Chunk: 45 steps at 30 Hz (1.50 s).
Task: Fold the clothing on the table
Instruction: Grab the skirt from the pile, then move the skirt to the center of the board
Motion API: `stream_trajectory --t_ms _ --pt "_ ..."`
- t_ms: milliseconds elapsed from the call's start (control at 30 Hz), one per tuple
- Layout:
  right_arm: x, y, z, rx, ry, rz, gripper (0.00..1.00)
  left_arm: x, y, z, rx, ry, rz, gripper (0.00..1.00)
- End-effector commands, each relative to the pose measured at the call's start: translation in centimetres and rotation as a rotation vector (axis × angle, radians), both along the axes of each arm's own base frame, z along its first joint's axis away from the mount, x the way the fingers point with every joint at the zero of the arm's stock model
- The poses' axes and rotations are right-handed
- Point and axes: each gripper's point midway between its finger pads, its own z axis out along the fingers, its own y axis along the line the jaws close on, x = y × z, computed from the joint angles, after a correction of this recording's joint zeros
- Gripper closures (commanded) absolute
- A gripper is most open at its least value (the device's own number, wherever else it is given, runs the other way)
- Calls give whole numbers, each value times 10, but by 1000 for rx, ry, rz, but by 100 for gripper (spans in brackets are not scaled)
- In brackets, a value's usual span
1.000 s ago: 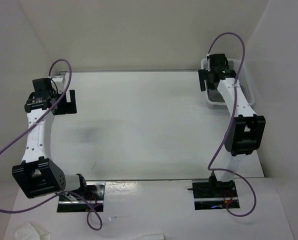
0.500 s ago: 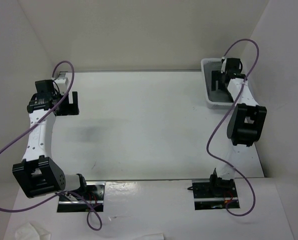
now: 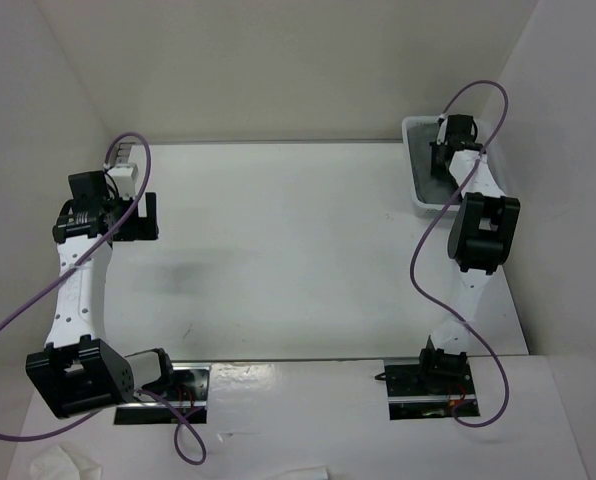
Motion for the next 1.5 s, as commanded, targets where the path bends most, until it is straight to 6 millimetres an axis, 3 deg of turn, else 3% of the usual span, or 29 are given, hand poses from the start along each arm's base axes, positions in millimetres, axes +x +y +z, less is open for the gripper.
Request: stream_trajectory --t_ms 0,200,333,367,400,467,533,567,633,667,733,933,1000,1067,1100,1133,1167,1200,1233,1300,1333,1467 --pt "11 -2 22 -19 -50 -7 100 3 -1 9 16 -33 -20 1" --pt "-1 1 102 -21 -170 48 100 1 -5 8 1 -28 -33 1" --pt "-15 19 196 -3 -320 124 100 3 -6 12 -4 -39 -40 1" --pt "-23 30 234 10 -400 171 100 5 -6 16 -1 -49 -41 1" --pt "-28 36 253 17 -438 196 100 4 -6 18 7 -47 -48 1" --pt "-46 56 313 38 -568 277 100 2 -6 16 4 -39 -48 1" --pt "-59 66 345 70 -651 312 100 1 -5 18 11 -35 -41 1" --pt "-80 87 386 105 -758 398 100 -3 -3 19 11 -33 -31 1" --pt "-94 103 403 164 -796 449 100 -5 -3 18 14 -24 -38 1" --pt "-108 122 424 201 -833 543 100 -7 0 22 18 -35 -29 1" --pt "-126 147 434 301 -824 659 100 -10 -2 23 2 -41 -35 1" --pt "-208 284 435 590 -691 1201 100 -25 -4 15 -2 -29 -26 1" --pt "-229 307 431 663 -651 1319 100 -29 -8 14 -11 -28 -33 1" --pt "-237 330 404 742 -557 1382 100 -31 -8 19 -13 -51 -32 1" --pt "-230 336 388 736 -522 1353 95 -33 -8 18 -16 -42 -32 1" --pt "-221 340 361 663 -508 1348 61 -33 -10 21 -21 -53 -40 1" --pt "-210 350 327 562 -430 1260 38 -38 -9 19 -23 -46 -31 1" --pt "-203 354 304 463 -400 1236 4 -38 -11 21 -25 -58 -37 1" --pt "-196 355 265 371 -329 1193 2 -38 -11 21 -25 -58 -37 1" --pt "-180 349 228 227 -294 1093 2 -42 -12 23 -21 -70 -37 1" --pt "-163 332 206 134 -291 989 2 -43 -13 18 -25 -59 -37 1" --pt "-133 291 182 30 -286 811 2 -44 -15 21 -29 -69 -44 1"
